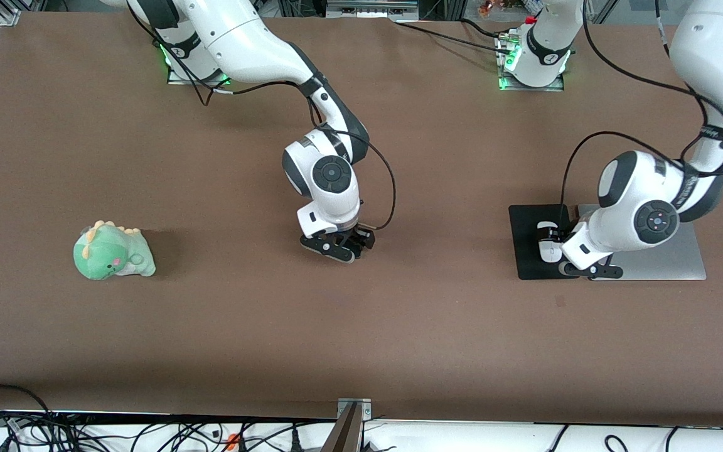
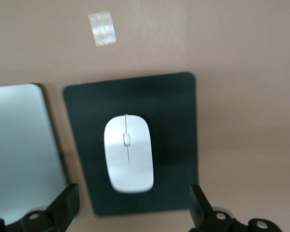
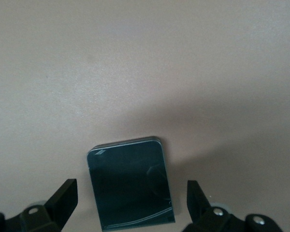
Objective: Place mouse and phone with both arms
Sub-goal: 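Grasp the black phone with the right gripper while the left gripper withdraws, then carry the black phone with the right gripper toward the green plush toy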
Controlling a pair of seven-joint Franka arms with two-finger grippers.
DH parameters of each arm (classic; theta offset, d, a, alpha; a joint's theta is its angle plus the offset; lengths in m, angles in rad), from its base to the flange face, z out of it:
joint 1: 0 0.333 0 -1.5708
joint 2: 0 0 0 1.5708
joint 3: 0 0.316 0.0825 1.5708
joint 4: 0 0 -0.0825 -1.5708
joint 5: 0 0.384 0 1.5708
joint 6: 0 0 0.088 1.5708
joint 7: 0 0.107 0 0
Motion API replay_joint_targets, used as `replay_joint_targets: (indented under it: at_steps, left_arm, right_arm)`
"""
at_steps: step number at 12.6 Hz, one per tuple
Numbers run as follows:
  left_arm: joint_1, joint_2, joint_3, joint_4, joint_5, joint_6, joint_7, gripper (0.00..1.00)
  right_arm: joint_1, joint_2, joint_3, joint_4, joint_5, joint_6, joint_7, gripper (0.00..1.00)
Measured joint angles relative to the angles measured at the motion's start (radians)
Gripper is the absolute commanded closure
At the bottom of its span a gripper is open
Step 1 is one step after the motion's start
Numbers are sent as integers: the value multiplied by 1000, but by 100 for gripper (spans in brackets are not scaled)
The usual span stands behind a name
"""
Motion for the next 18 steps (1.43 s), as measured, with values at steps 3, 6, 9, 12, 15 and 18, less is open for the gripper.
replay_joint_targets:
  at_steps: [3, 6, 9, 12, 15, 18]
  left_arm:
    - [-2, -26, -38, 198, 0, -212, 21, 0]
    - [-4, -29, -50, 370, 0, -364, 138, 0]
    - [-14, -71, -40, 460, -6, -424, 186, 0]
    - [-182, -211, 208, 450, -130, -443, 202, 0]
    - [-336, -338, 457, 353, -181, -386, 304, 0]
    - [-406, -481, 545, 151, -194, -305, 303, 0]
  right_arm:
    - [5, 8, 0, 0, 0, 5, 0, 0]
    - [11, 20, 0, -3, 0, 36, 0, 0]
    - [18, 36, 0, -3, 0, 45, 0, 0]
    - [20, 37, 0, -3, 0, 46, 0, 0]
    - [27, 53, 0, -6, 0, 62, 0, 0]
    - [32, 60, -2, -5, -1, 71, 0, 29]
